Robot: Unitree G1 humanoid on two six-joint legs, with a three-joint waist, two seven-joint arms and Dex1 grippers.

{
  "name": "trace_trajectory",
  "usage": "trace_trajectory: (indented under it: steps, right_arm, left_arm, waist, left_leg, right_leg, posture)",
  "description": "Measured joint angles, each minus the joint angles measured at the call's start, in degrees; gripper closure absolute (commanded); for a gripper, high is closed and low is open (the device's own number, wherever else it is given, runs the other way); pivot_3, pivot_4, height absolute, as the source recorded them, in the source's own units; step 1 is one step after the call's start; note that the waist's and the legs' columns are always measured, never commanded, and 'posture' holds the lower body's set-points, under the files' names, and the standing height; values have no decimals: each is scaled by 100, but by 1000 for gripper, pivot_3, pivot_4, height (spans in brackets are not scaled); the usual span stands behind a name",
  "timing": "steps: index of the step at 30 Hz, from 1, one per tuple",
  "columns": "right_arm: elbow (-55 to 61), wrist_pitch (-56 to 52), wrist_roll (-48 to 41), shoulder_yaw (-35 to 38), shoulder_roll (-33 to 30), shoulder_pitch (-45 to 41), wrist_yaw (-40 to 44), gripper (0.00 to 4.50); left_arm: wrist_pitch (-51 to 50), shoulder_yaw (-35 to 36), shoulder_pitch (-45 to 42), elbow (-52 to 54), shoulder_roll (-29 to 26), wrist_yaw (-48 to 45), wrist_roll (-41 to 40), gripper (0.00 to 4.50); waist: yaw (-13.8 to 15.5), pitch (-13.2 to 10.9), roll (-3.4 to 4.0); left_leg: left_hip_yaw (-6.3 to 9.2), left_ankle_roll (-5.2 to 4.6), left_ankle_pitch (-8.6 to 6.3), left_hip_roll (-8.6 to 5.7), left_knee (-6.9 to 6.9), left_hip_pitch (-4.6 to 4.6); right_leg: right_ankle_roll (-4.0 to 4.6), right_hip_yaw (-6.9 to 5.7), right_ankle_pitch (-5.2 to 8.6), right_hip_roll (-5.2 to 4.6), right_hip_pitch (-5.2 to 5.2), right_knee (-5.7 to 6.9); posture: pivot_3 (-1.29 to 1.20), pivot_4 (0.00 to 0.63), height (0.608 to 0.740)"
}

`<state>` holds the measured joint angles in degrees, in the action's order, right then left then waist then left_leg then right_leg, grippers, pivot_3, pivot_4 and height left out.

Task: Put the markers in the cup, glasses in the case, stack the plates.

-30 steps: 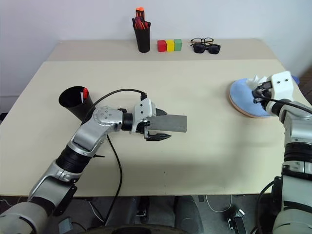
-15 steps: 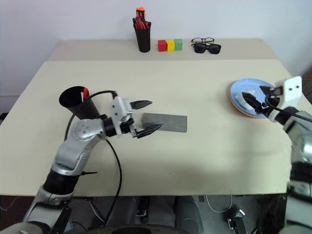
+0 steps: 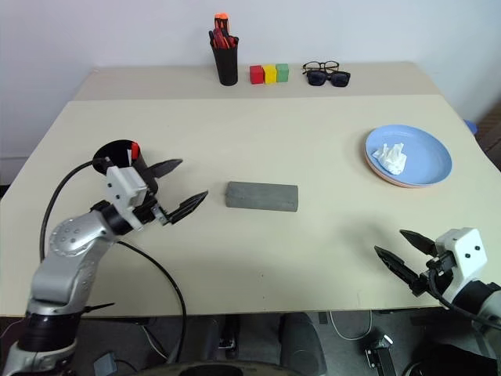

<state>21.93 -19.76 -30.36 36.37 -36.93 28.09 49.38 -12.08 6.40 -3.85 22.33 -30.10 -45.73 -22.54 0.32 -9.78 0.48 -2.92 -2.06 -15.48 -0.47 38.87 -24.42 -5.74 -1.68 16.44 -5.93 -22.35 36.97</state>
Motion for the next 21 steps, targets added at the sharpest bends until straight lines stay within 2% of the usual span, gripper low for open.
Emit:
trace_trajectory:
  steps: [3, 7, 16, 21]
  right_arm:
    - [-179, 221, 39, 58, -19, -13, 60, 1033]
    - [-930, 722, 213, 130, -33, -104, 206, 1033]
    - [-1901, 1244, 339, 176, -472, -510, 535, 1033]
    - [-1974, 1265, 376, 169, -486, -648, 600, 1033]
  left_arm:
    - [-240, 119, 424, 281, -239, -291, -451, 0]
    - [-307, 249, 1056, 442, -331, -365, -652, 0]
    - [-540, 507, 1008, 559, -480, -241, -944, 0]
    - [-720, 436, 1036, 680, -486, -237, -996, 0]
  waist:
    - [6, 0, 0]
    - [42, 1, 1]
    - [26, 7, 11]
    - [42, 7, 11]
  left_leg:
    - [0, 13, -8, 0, 0, 0]
    - [1, 16, -10, 0, -9, 2]
    - [-3, 2, -1, -1, -31, 4]
    - [-5, 5, 4, -2, -57, 4]
  right_leg:
    - [3, 0, 2, -2, 3, -6]
    - [8, 0, 2, -2, 2, -27]
    - [12, -1, -2, 0, 8, -55]
    - [10, -1, -3, 0, 10, -72]
  posture:
    - [0, 150, 740]
    - [0, 150, 740]
    - [0, 150, 740]
    - [0, 150, 740]
